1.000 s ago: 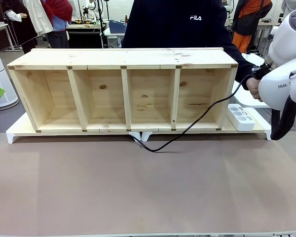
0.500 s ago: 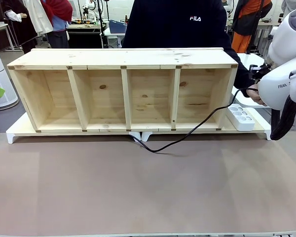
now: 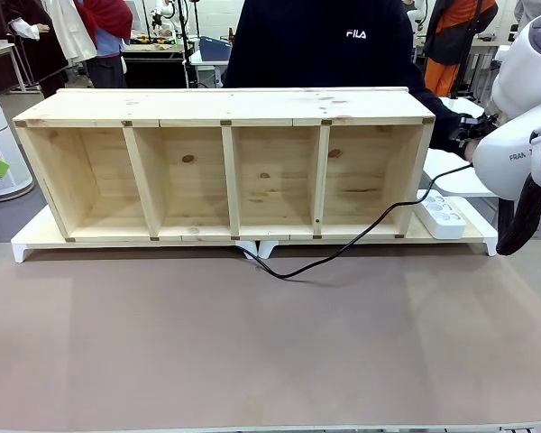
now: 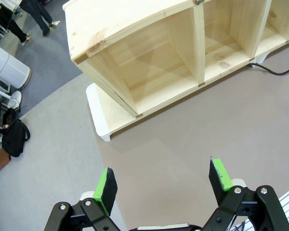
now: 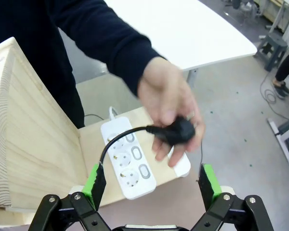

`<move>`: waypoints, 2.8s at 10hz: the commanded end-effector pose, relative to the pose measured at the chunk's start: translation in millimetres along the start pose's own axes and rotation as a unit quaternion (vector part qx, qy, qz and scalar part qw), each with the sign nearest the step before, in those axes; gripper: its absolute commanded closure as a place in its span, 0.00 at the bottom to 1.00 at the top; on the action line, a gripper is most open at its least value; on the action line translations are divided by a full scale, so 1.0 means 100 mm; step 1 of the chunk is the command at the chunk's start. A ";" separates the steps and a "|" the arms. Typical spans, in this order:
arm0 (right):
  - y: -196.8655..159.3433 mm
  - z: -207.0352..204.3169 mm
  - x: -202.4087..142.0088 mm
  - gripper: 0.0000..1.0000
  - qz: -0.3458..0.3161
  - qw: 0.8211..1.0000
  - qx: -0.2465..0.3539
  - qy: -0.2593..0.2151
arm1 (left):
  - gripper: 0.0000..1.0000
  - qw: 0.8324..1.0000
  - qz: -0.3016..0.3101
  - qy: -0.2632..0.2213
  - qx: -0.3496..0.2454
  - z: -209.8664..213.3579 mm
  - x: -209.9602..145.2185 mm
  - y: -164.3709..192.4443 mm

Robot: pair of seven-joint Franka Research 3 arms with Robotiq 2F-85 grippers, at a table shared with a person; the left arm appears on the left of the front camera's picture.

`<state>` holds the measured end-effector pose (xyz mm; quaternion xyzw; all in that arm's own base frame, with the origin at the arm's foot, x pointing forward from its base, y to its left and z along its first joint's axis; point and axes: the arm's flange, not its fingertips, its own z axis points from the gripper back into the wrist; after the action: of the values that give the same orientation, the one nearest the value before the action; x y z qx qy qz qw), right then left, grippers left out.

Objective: Perform cable management.
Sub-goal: Release the Power Cable when the human grasps it.

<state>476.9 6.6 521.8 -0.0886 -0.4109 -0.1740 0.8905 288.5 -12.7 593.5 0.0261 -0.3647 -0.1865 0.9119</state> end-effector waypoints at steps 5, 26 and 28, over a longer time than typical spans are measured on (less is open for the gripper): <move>0.01 -0.02 -0.02 0.00 -0.003 1.000 0.001 0.006 | 0.00 1.000 0.000 0.000 0.001 0.00 0.00 0.00; 0.01 -0.02 -0.02 0.00 -0.003 1.000 0.001 0.006 | 0.00 1.000 0.000 0.000 0.001 0.00 0.00 0.00; 0.01 -0.02 -0.02 0.00 -0.003 1.000 0.001 0.006 | 0.00 1.000 0.000 0.000 0.001 0.00 0.00 0.00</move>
<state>477.2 6.3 519.9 -0.0883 -0.4089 -0.1743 0.8914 288.5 -12.7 593.5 0.0261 -0.3647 -0.1865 0.9119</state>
